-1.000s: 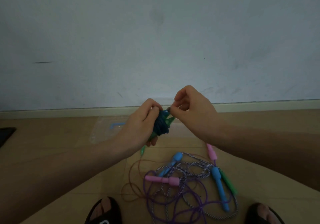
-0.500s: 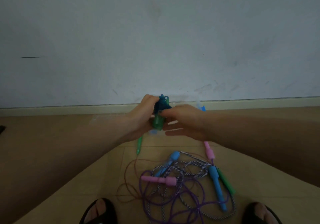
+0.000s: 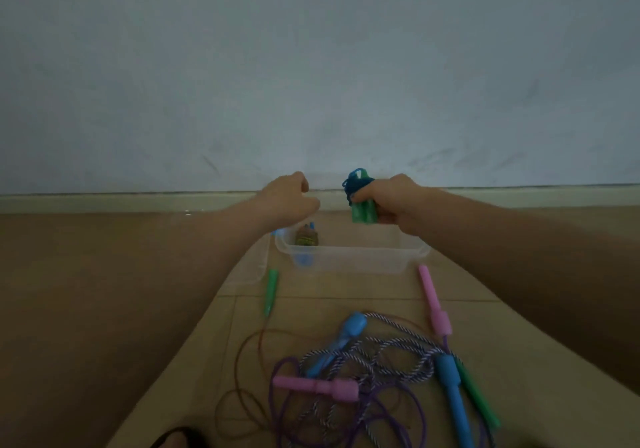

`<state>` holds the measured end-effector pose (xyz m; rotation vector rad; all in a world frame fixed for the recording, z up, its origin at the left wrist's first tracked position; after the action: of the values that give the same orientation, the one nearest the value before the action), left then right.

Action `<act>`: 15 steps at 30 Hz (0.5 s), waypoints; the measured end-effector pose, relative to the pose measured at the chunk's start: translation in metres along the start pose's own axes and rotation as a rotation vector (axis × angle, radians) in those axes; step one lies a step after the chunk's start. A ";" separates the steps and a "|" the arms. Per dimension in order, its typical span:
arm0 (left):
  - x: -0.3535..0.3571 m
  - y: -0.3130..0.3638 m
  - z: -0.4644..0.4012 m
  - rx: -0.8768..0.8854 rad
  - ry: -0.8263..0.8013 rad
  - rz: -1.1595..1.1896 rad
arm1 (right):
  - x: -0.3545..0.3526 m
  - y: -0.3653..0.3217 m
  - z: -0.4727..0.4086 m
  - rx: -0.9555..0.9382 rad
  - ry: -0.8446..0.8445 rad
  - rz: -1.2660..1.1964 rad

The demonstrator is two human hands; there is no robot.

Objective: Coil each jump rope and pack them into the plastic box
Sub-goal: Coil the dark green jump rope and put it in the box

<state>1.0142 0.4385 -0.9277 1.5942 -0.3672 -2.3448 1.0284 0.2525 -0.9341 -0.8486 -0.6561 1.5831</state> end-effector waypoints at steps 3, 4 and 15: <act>0.039 -0.011 -0.015 0.200 -0.078 -0.229 | 0.013 0.026 -0.035 0.080 -0.032 0.059; 0.051 -0.013 -0.020 0.290 -0.132 -0.374 | 0.018 0.033 -0.047 0.097 -0.053 0.079; 0.088 -0.031 -0.051 0.537 -0.114 -0.640 | 0.070 0.071 -0.115 0.082 -0.269 0.642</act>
<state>1.0284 0.4323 -1.0335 2.0569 -0.6317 -3.0074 1.0761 0.3046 -1.0687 -0.8367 -0.5241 2.3169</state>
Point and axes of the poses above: each hand's wrist, its own z-axis away from the middle knuckle, its own x-axis out of the palm, y = z × x, the point moved 2 cm from there along -z, towards the middle knuckle, and after that the axes turned 4 degrees about -z, right-handed, at the moved point
